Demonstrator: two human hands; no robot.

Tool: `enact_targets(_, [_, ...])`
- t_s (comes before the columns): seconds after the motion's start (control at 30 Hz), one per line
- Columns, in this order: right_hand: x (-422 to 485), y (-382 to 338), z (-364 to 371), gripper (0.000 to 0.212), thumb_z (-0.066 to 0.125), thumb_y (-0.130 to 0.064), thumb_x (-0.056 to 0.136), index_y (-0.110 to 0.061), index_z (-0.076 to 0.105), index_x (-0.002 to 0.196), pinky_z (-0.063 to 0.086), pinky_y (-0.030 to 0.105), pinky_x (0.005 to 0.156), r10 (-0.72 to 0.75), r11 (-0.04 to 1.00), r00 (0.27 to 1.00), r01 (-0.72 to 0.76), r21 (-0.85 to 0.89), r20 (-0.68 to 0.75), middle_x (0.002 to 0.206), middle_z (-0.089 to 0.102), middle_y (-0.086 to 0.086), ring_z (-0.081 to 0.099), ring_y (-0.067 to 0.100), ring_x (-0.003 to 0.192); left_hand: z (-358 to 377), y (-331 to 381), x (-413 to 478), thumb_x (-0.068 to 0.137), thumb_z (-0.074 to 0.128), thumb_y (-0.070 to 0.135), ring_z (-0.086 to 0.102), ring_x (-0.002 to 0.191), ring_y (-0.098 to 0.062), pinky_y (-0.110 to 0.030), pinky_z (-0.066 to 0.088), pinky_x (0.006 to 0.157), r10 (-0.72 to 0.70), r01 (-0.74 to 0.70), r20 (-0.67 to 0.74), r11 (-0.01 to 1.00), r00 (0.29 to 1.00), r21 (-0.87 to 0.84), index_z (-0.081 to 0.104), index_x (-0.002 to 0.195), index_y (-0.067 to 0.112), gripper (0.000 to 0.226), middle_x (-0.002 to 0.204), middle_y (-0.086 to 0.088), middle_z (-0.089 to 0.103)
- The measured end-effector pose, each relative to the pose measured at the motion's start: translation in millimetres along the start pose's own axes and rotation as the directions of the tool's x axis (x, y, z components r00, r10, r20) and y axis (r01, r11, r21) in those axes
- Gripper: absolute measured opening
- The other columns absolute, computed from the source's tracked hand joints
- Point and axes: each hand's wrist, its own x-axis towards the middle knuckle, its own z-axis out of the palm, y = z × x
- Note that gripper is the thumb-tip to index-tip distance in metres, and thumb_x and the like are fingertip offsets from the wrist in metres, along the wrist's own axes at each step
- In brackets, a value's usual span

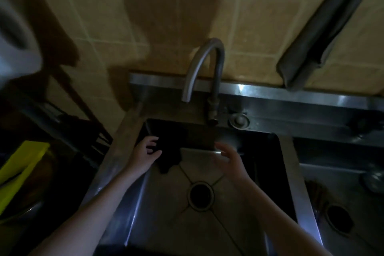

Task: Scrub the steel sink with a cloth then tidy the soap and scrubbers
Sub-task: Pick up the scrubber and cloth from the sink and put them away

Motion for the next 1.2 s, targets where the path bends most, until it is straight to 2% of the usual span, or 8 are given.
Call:
enact_targets(0.1, [16,38,-13,0.049,0.062,0.008,0.083,-0.020,0.055,0.122,0.047,0.004,0.069,0.101,0.995,0.993,-0.099,0.028,-0.067,0.112,0.054,-0.004,0.059,0.000,0.092,29,-20,25,0.079,0.069,0.007,0.054,0.089,-0.018,-0.028,0.043,0.075,-0.031,0.027,0.040,0.996,0.999,0.091,0.054,0.115,0.018,0.041,0.109,-0.003,0.055])
enact_targets(0.2, [31,72,-23,0.051,0.067,0.005,0.079,-0.026,0.057,0.118,0.050,0.016,0.084,0.180,0.984,0.975,-0.178,0.033,-0.130,0.118,0.057,-0.001,0.057,0.014,0.105,58,-38,46,0.077,0.070,0.001,0.053,0.092,-0.019,-0.028,0.042,0.080,-0.038,0.026,0.078,0.989,0.996,0.144,0.055,0.118,0.009,0.045,0.113,-0.009,0.054])
enact_targets(0.27, [42,92,-27,0.048,0.068,0.001,0.080,-0.022,0.058,0.121,0.049,0.037,0.099,0.232,0.972,0.962,-0.226,0.058,-0.147,0.124,0.059,0.004,0.057,0.022,0.113,74,-49,60,0.075,0.070,-0.002,0.053,0.099,-0.022,-0.026,0.041,0.084,-0.030,0.010,0.106,0.982,0.994,0.190,0.054,0.119,0.006,0.047,0.117,-0.013,0.053])
enact_targets(0.37, [55,116,-31,0.048,0.069,-0.006,0.082,-0.020,0.056,0.126,0.046,0.043,0.103,0.271,0.963,0.949,-0.269,0.036,-0.163,0.124,0.061,0.005,0.057,0.022,0.116,90,-67,82,0.074,0.072,0.001,0.050,0.112,-0.027,-0.033,0.041,0.096,-0.043,-0.001,0.153,0.962,0.987,0.272,0.051,0.123,0.007,0.053,0.125,-0.016,0.049])
enact_targets(0.6, [71,151,-21,0.047,0.058,0.008,0.086,-0.004,0.050,0.130,0.042,0.024,0.086,0.345,0.938,0.920,-0.331,0.104,-0.187,0.129,0.054,0.018,0.054,0.020,0.111,116,-99,115,0.073,0.074,0.012,0.046,0.121,-0.032,-0.040,0.039,0.101,-0.118,-0.019,0.238,0.863,0.964,0.505,0.043,0.133,0.014,0.068,0.134,-0.015,0.043])
enact_targets(0.77, [80,162,5,0.046,0.051,0.024,0.081,0.010,0.050,0.124,0.041,-0.002,0.057,0.289,0.957,0.941,-0.278,0.087,-0.174,0.115,0.055,0.027,0.056,0.001,0.073,127,-116,132,0.072,0.073,0.020,0.042,0.124,-0.033,-0.038,0.039,0.100,-0.116,-0.064,0.237,0.769,0.965,0.636,0.035,0.139,0.020,0.077,0.140,-0.009,0.038])
enact_targets(0.97, [101,173,43,0.050,0.060,0.002,0.086,-0.007,0.048,0.134,0.037,-0.001,0.079,0.252,0.965,0.965,-0.256,-0.052,-0.071,0.134,0.052,0.012,0.050,0.026,0.124,132,-136,146,0.072,0.073,0.030,0.023,0.138,-0.031,-0.045,0.028,0.107,-0.198,-0.058,0.256,0.674,0.946,0.736,0.018,0.145,0.024,0.091,0.151,-0.006,0.022])
enact_targets(1.2, [113,154,82,0.050,0.069,0.006,0.076,-0.003,0.054,0.123,0.042,0.027,0.099,0.120,0.992,0.990,-0.123,-0.033,-0.069,0.126,0.054,0.014,0.052,0.023,0.116,135,-147,150,0.074,0.068,0.034,0.021,0.136,-0.033,-0.051,0.026,0.105,-0.179,-0.095,0.246,0.594,0.953,0.799,0.009,0.147,0.022,0.094,0.149,-0.006,0.027])
